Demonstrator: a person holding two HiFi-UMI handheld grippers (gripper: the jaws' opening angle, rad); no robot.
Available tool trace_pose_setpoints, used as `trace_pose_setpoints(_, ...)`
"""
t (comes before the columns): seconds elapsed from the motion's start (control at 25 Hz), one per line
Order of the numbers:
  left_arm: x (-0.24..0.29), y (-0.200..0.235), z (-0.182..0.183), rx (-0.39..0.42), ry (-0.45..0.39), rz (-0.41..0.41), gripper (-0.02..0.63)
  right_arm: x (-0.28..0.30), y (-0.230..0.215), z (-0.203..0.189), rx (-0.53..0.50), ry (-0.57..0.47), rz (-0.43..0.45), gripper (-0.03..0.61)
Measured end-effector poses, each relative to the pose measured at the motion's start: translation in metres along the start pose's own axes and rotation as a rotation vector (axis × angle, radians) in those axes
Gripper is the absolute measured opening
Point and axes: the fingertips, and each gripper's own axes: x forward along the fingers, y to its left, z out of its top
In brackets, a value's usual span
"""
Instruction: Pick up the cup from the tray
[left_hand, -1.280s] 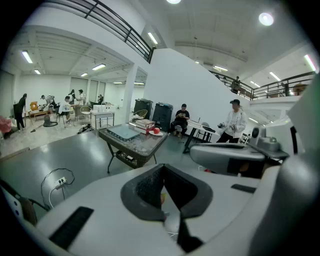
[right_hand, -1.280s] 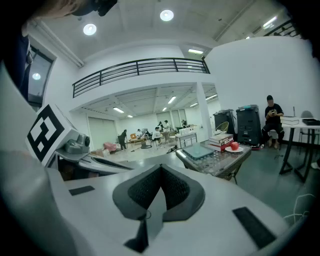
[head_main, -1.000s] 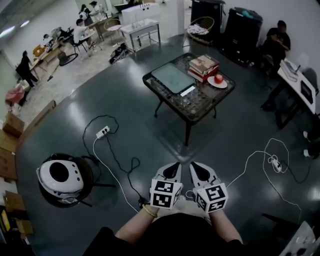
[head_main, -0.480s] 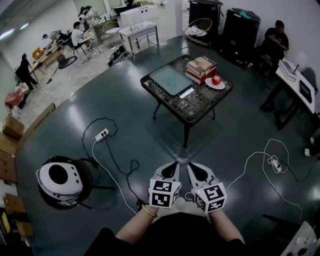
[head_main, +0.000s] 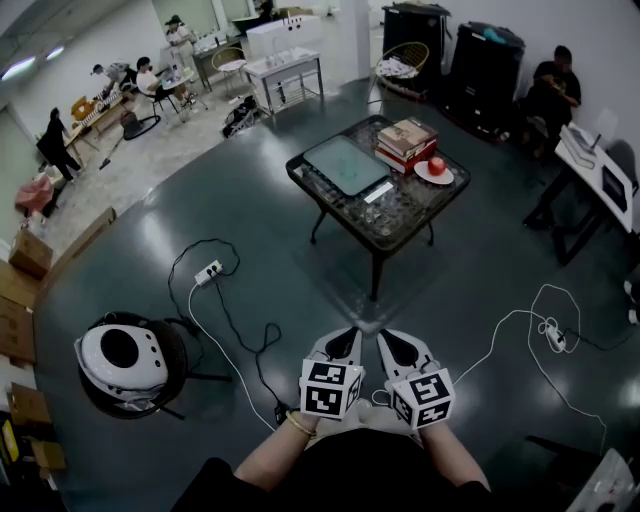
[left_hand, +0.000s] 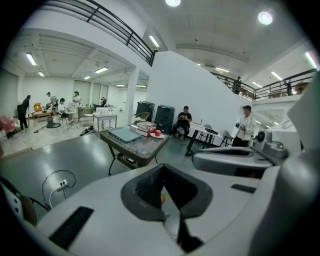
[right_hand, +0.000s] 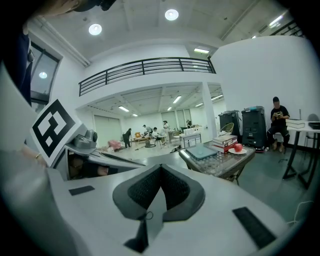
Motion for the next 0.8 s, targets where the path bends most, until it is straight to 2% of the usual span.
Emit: trace_pose_setpoints(0.8,0.012,0.0,0.009,-0.019,-0.009,0.007,0.009,-0.003,-0.016,-0.001,0.015,0.011,-0.013,0.009)
